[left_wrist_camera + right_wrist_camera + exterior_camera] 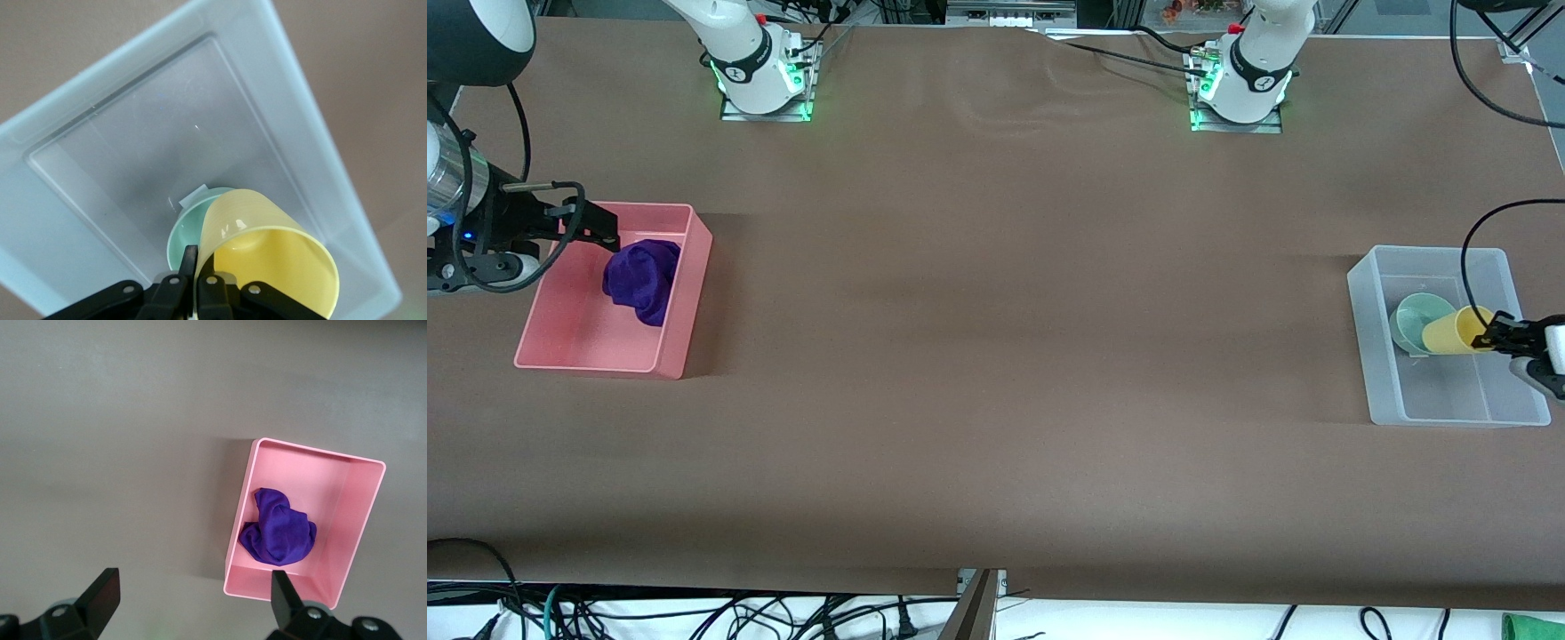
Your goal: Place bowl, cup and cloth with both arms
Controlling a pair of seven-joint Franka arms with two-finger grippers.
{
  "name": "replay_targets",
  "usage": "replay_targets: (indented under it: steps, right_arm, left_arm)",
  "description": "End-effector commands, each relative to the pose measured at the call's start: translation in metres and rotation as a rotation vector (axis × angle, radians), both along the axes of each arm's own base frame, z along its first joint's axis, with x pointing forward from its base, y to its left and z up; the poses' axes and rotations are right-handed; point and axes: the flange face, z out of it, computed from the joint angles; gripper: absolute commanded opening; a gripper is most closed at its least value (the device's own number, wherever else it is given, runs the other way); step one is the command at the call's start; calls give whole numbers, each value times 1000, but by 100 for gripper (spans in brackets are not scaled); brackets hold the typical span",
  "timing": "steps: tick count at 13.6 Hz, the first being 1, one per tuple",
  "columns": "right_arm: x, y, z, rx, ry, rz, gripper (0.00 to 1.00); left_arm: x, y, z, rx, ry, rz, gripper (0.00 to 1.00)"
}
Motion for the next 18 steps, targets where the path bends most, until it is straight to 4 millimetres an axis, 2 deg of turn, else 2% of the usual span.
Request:
replay_targets:
  steps: [1, 2, 3, 4, 6, 7, 9, 12, 14, 16, 17, 18]
  right_arm:
    - [-2, -1, 3, -11, -3, -15, 100]
    - [-2, -1, 3, -11, -2, -15, 100]
    - [-2, 0, 4, -11, -3, -13, 100]
    - [-2, 0, 3, -10, -2, -13, 100]
    - [-2, 0, 3, -10, -2, -15, 100]
    - [-2, 0, 3, -10, -2, -13, 100]
    - [-2, -1, 3, -10, -2, -15, 100]
    - [-2, -1, 3, -10, -2, -15, 100]
    - [-2, -1, 3, -10, -3, -15, 100]
    - [-2, -1, 3, -10, -2, -16, 100]
    - [-2, -1, 3, -9, -3, -16, 100]
    - [-2, -2, 3, -10, -3, -16, 100]
  left_arm:
    - [-7, 9, -3, 6, 8, -50, 10]
    - [-10, 10, -5, 1, 16, -49, 49]
    - [-12, 12, -7, -8, 20, -41, 99]
    - [-13, 11, -3, -12, 27, -39, 100]
    - [-2, -10, 21, -16, 6, -60, 100]
    - [8, -31, 30, -27, -13, -83, 100]
    - [22, -71, 63, -32, -64, -99, 100]
    - [33, -123, 110, -23, -121, -94, 100]
    - [34, -162, 131, 9, -101, 0, 100]
    - [39, -208, 164, 43, -140, 93, 100]
    - [38, -244, 187, 70, -164, 135, 100]
    - [33, -272, 202, 97, -181, 186, 100]
